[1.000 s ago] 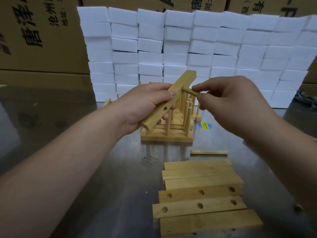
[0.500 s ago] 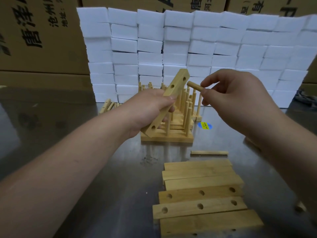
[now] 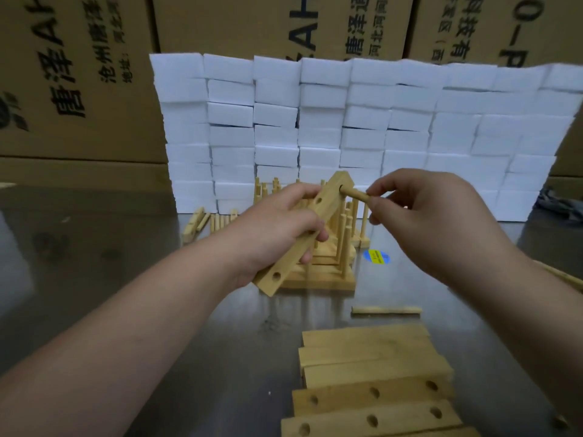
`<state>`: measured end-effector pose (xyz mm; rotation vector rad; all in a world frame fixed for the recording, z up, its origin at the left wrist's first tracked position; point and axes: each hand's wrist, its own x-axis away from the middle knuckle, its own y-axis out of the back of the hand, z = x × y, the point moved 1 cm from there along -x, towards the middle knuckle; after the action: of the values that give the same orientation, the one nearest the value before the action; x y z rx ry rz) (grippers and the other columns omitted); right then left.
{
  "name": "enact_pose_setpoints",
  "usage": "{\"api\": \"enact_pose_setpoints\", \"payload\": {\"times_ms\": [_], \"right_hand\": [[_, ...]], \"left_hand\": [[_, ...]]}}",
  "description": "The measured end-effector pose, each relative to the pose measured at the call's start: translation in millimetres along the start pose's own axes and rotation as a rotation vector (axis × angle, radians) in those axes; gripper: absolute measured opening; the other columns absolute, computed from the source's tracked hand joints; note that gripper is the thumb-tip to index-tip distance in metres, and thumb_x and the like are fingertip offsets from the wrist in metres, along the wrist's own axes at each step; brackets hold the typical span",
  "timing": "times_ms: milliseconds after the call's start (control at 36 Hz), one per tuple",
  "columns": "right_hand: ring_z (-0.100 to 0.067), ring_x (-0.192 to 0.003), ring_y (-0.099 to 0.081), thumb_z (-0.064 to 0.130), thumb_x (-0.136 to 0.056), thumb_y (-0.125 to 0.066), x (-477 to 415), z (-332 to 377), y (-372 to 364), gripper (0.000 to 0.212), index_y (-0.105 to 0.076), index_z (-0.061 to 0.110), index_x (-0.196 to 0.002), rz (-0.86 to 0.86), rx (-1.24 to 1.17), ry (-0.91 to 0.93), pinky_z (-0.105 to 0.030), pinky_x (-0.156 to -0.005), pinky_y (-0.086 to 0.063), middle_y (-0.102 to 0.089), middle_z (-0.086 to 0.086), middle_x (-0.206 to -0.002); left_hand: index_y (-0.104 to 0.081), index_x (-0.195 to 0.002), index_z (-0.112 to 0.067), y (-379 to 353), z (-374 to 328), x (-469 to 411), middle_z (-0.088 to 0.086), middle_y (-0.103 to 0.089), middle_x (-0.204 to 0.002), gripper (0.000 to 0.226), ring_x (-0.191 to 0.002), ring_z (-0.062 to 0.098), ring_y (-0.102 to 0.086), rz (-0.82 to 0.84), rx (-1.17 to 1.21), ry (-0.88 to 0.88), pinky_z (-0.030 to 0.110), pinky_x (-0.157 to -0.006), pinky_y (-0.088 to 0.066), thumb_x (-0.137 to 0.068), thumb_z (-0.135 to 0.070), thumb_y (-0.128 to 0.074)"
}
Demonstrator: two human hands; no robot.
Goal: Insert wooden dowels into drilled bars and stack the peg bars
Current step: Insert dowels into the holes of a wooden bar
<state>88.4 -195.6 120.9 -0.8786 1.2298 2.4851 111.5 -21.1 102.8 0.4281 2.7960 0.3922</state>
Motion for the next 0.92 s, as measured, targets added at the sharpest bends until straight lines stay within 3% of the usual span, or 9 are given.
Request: {"api": "enact_pose_setpoints", "payload": {"times_ms": [111,222,333,583,667,722,806,861,917], "right_hand": [[0.007,-0.057,-0.052,0.036,-0.085,-0.054,0.0,1.1,0.3,0.017,-0.053,0.043,-0.070,0.041,0.083,0.057,-0.023,-0.047,-0.031,-0.062,0.020,-0.069],[0.001,-0.061,-0.051,0.035,-0.086,-0.056,0.7,-0.7,-0.6,0.009,-0.063,0.040,-0.086,0.042,0.143,0.107,-0.022,-0.052,-0.037,-0.058,0.022,-0.066],[-0.021,-0.071,-0.059,0.032,-0.087,-0.057,4.2,1.0,0.1,0.016,-0.070,0.023,-0.090,-0.012,0.257,0.184,-0.030,-0.061,-0.048,-0.067,0.002,-0.071],[-0.026,-0.073,-0.061,0.029,-0.087,-0.060,7.8,-2.1,-7.7,0.015,-0.073,0.024,-0.094,-0.057,0.264,0.267,-0.028,-0.055,-0.037,-0.069,-0.002,-0.072],[-0.008,-0.062,-0.057,0.029,-0.087,-0.060,8.3,-5.0,-11.4,0.016,-0.073,0.025,-0.094,-0.049,0.147,0.209,-0.024,-0.054,-0.037,-0.062,0.012,-0.060],[0.001,-0.056,-0.052,0.031,-0.087,-0.059,6.4,-7.3,-12.7,0.013,-0.072,0.031,-0.089,-0.006,0.044,0.144,-0.013,-0.049,-0.031,-0.053,0.017,-0.048],[0.003,-0.051,-0.049,0.028,-0.087,-0.059,3.7,-6.9,-12.9,0.020,-0.062,0.038,-0.070,0.033,-0.113,0.081,-0.008,-0.044,-0.032,-0.055,0.025,-0.054],[-0.002,-0.042,-0.044,0.026,-0.087,-0.060,3.2,-5.9,-12.0,0.022,-0.063,0.033,-0.066,0.028,-0.238,0.007,-0.009,-0.038,-0.029,-0.055,0.015,-0.051],[-0.004,-0.034,-0.035,0.021,-0.087,-0.061,3.6,-5.1,-9.8,0.022,-0.067,0.025,-0.067,0.041,-0.427,-0.117,-0.012,-0.035,-0.027,-0.050,0.008,-0.044]], "left_hand": [[-0.052,-0.123,-0.038,-0.4,0.0,2.6,-0.001,-0.062,-0.072,0.029,-0.047,0.008,-0.052,-0.036,-0.028,0.010,0.018,-0.049,-0.044,-0.097,-0.031,-0.042],[-0.047,-0.131,-0.038,-0.3,0.8,2.3,-0.002,-0.060,-0.071,0.035,-0.046,0.005,-0.051,-0.051,-0.074,0.012,0.017,-0.049,-0.044,-0.098,-0.032,-0.040],[-0.045,-0.131,-0.044,-1.2,0.3,2.8,-0.006,-0.058,-0.069,0.036,-0.047,0.003,-0.050,-0.061,-0.172,-0.010,0.015,-0.049,-0.043,-0.097,-0.034,-0.041],[-0.043,-0.128,-0.052,-4.8,5.0,3.8,-0.012,-0.055,-0.068,0.036,-0.046,-0.005,-0.052,-0.083,-0.395,-0.074,0.009,-0.044,-0.038,-0.095,-0.038,-0.041],[-0.045,-0.125,-0.055,-3.1,4.7,3.4,-0.014,-0.054,-0.067,0.035,-0.046,-0.005,-0.051,-0.089,-0.422,-0.096,0.010,-0.043,-0.040,-0.095,-0.038,-0.042],[-0.045,-0.125,-0.055,-4.0,4.9,3.6,-0.012,-0.053,-0.067,0.035,-0.045,-0.004,-0.049,-0.088,-0.437,-0.102,0.012,-0.043,-0.042,-0.094,-0.038,-0.042],[-0.042,-0.130,-0.050,-6.4,6.0,4.8,-0.010,-0.053,-0.068,0.038,-0.048,-0.006,-0.051,-0.106,-0.413,-0.104,0.013,-0.046,-0.043,-0.095,-0.036,-0.042],[-0.039,-0.134,-0.048,-5.9,4.5,5.1,-0.009,-0.060,-0.077,0.041,-0.060,-0.003,-0.057,-0.119,-0.467,-0.104,0.017,-0.054,-0.045,-0.094,-0.039,-0.042],[-0.036,-0.135,-0.050,-3.6,1.3,5.9,-0.022,-0.060,-0.087,0.042,-0.073,-0.007,-0.056,-0.126,-0.531,-0.121,0.021,-0.061,-0.041,-0.094,-0.041,-0.042]]}}
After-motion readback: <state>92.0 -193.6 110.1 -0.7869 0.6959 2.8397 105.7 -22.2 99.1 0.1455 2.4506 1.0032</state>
